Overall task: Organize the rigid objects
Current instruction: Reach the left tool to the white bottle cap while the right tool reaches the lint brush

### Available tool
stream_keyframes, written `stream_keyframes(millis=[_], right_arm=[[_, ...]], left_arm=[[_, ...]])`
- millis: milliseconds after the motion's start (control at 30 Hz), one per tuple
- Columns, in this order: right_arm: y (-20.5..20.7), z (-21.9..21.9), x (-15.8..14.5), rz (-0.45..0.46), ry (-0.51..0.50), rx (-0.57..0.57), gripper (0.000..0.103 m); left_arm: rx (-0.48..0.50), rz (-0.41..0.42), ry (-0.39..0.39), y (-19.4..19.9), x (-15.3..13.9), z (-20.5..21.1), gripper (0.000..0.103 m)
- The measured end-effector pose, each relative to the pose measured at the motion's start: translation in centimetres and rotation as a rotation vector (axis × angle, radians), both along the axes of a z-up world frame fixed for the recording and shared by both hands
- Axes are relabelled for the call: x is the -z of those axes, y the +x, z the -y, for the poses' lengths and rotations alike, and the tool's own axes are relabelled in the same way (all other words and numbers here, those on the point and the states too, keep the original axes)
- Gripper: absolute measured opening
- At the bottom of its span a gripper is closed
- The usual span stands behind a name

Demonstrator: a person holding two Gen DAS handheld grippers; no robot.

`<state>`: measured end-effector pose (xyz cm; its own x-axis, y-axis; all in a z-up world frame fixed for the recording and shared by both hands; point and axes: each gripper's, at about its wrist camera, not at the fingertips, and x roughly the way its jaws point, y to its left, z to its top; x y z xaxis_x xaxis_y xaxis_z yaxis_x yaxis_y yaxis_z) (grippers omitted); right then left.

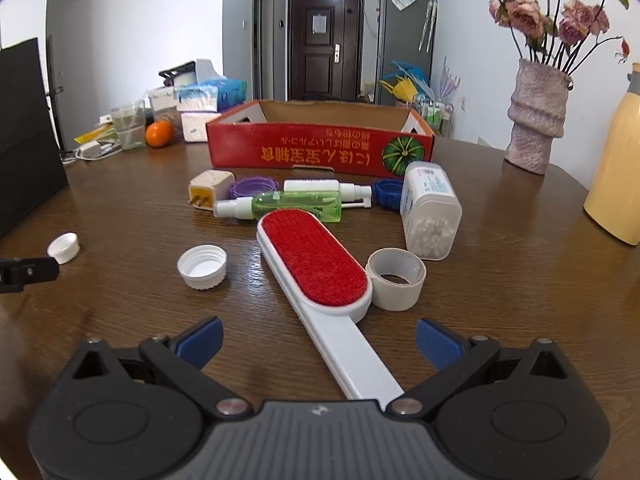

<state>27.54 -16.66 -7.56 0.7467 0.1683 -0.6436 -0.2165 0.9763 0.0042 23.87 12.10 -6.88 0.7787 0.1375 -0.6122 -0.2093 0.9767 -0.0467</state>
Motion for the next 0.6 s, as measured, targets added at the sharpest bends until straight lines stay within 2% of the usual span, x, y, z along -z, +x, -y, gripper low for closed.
stream_keyframes(millis=[367, 600], right_arm=[[4.6, -0.8, 2.1, -0.080, -0.006, -0.005, 0.093], [6.5, -1.2, 2.3, -0.074, 0.002, -0.015, 0.088]], left_arm=[[-0.021, -0.040, 0.010, 4.2, 0.8, -1.5, 0.103], [-0.050, -0.061, 0.011, 5.8, 1.2, -2.5, 0.103]])
